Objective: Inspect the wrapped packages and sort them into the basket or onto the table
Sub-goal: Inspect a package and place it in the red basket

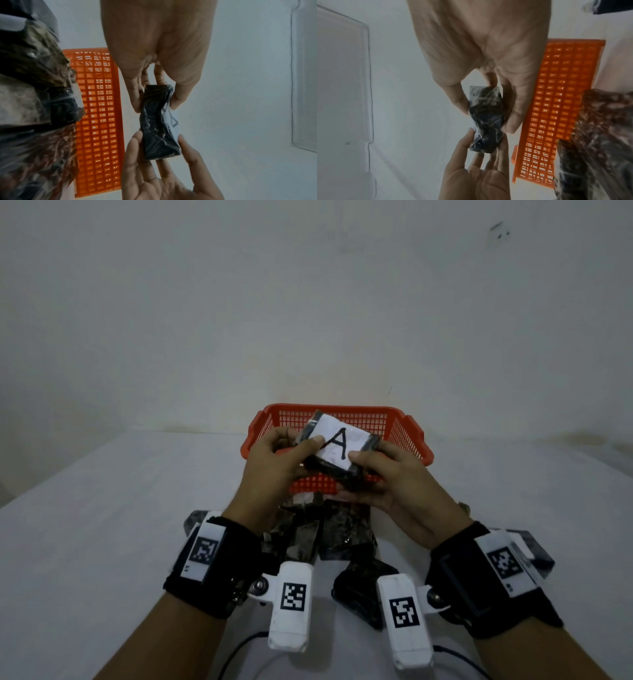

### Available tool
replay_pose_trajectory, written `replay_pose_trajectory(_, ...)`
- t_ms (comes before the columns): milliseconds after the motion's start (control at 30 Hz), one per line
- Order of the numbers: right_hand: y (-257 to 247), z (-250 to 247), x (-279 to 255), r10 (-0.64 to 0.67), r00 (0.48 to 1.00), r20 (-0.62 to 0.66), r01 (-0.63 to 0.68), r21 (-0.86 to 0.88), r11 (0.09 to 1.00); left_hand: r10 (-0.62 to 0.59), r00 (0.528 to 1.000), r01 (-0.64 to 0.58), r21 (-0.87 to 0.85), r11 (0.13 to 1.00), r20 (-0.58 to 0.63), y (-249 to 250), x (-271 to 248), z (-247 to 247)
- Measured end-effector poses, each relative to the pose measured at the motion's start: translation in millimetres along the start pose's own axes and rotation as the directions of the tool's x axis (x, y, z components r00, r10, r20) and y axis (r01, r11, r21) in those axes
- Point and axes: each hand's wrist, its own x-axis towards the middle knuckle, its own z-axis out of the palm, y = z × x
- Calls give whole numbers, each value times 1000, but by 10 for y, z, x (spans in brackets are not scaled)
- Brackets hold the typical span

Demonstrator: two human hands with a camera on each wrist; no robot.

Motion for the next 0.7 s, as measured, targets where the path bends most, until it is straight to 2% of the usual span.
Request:
replay_pose_trajectory(233, -325, 156, 328, -25, 998, -55, 24, -20, 1000, -37, 999, 33, 131, 991, 24, 291, 364, -112)
replay_pose_trajectory(367, -506, 209, 686, 28, 997, -70, -33, -76, 997, -58, 997, 69, 262, 963, -50, 463, 824, -244)
replay_pose_trajectory(467, -578, 293, 1043, 97, 991, -96, -107, -109, 988, -190, 981, 161, 356, 921, 48, 485, 1136, -231)
replay_pose_trajectory(533, -612, 355, 1279, 125, 987, -102, -137, -120, 983, -236, 967, 180, 406, 896, 93, 465, 1330, -186)
replay_pose_trajectory(700, -617, 375, 1847, 221, 971, -96, -235, -171, 957, -315, 949, 288, 423, 859, -5, 316, 1861, -209)
